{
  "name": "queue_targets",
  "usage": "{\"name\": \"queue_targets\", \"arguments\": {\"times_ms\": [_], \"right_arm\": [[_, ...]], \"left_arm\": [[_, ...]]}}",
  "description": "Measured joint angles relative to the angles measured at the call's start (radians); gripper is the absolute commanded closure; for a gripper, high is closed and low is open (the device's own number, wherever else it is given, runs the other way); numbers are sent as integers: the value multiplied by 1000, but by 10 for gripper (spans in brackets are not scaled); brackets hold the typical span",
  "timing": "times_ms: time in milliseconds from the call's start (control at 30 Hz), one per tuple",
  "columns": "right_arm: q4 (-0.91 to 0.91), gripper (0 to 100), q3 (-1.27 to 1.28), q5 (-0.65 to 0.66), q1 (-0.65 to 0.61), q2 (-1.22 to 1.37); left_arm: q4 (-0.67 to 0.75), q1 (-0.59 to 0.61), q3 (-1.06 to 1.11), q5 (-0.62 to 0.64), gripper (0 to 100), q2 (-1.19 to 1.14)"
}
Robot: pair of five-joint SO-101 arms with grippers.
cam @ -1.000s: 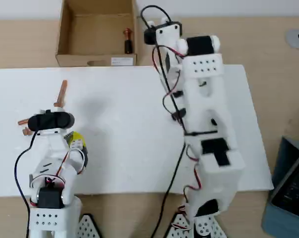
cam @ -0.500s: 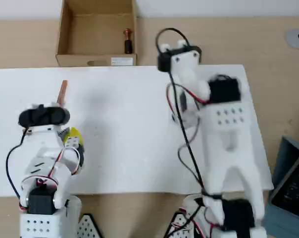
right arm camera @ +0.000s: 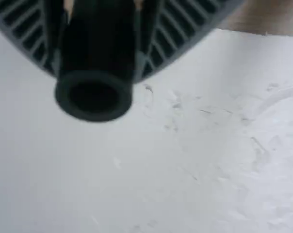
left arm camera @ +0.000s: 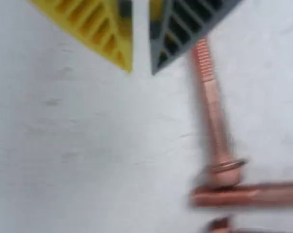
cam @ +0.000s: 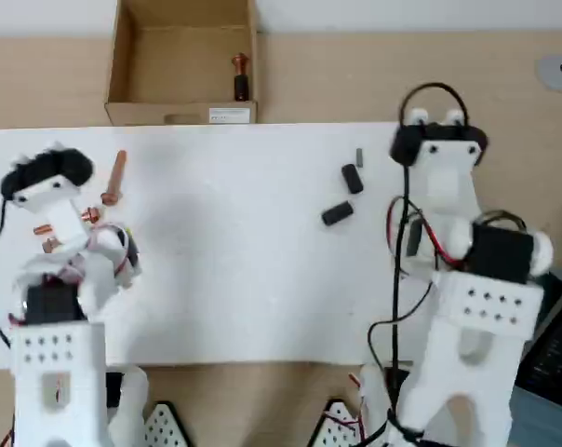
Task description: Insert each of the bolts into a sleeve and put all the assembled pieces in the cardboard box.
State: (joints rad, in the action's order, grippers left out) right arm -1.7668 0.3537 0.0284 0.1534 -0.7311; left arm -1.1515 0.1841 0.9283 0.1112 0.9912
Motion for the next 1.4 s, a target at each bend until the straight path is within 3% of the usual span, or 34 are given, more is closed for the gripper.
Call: {"name": "queue_targets", "arguments": {"times_ms": [333, 767, 967, 1400], "right_arm": [[0, 988, 26, 0, 17, -37], [0, 988, 26, 0, 17, -37], [0, 988, 26, 0, 17, -37], [0, 988, 26, 0, 17, -37]], "left_arm": [[0, 75, -72, 2, 965, -275], [100, 112, -75, -23, 965, -393], [101, 115, -112, -23, 904, -497], [101, 144, -180, 5, 905, -644]]}}
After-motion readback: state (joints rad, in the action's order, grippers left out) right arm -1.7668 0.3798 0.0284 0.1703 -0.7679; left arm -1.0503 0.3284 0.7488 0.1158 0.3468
